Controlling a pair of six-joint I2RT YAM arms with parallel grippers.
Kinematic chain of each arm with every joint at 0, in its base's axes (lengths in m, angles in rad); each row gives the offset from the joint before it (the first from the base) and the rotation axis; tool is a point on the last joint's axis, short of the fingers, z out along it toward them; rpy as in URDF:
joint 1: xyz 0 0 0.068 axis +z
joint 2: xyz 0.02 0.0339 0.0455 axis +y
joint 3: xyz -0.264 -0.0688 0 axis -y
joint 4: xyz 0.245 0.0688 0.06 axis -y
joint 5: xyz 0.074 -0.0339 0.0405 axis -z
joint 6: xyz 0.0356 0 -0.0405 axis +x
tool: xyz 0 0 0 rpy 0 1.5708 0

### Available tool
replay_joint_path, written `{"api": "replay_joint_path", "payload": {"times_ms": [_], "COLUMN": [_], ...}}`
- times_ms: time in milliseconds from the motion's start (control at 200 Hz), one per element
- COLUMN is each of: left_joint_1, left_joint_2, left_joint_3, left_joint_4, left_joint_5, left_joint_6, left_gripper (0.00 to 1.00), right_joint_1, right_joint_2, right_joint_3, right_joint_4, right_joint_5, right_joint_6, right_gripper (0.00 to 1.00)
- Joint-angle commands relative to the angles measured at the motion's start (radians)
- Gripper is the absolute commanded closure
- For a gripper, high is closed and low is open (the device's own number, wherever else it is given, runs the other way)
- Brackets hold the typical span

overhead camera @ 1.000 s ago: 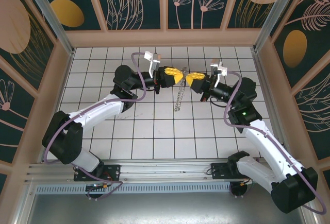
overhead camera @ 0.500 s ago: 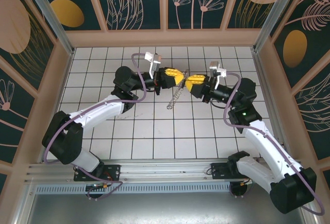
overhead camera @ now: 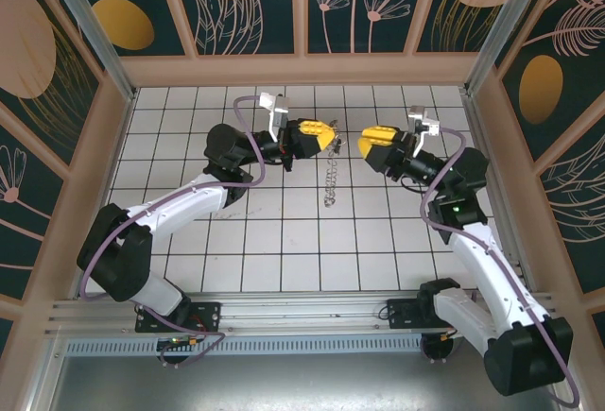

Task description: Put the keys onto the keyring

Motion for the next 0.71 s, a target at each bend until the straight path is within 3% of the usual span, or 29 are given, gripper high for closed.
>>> {"api": "replay_joint_path", "payload": {"times_ms": [0, 360, 701], "left_joint_1": [0.002, 0.002, 0.0], "left_joint_2": [0.004, 0.022, 0.029], "left_joint_3": [0.032, 0.051, 0.056], "left_joint_4": [0.094, 0.102, 0.109], "left_joint_5": [-0.003, 0.002, 0.006], "left_joint_6": [-0.038, -0.053, -0.062], "left_gripper": [1.0, 1.0, 1.0], "right_joint_1": [0.007, 0.096, 0.129], "right_joint_2": [0.032, 0.105, 0.148], "right_joint_3": [0.044, 0.107, 0.119], "right_joint_4": [0.163, 0.193, 0.218], "right_joint_5": [-0.026, -0.02, -0.015], "right_joint_6": [0.067, 0.051, 0.048], "right_gripper": [0.58, 0.5, 0.57]}}
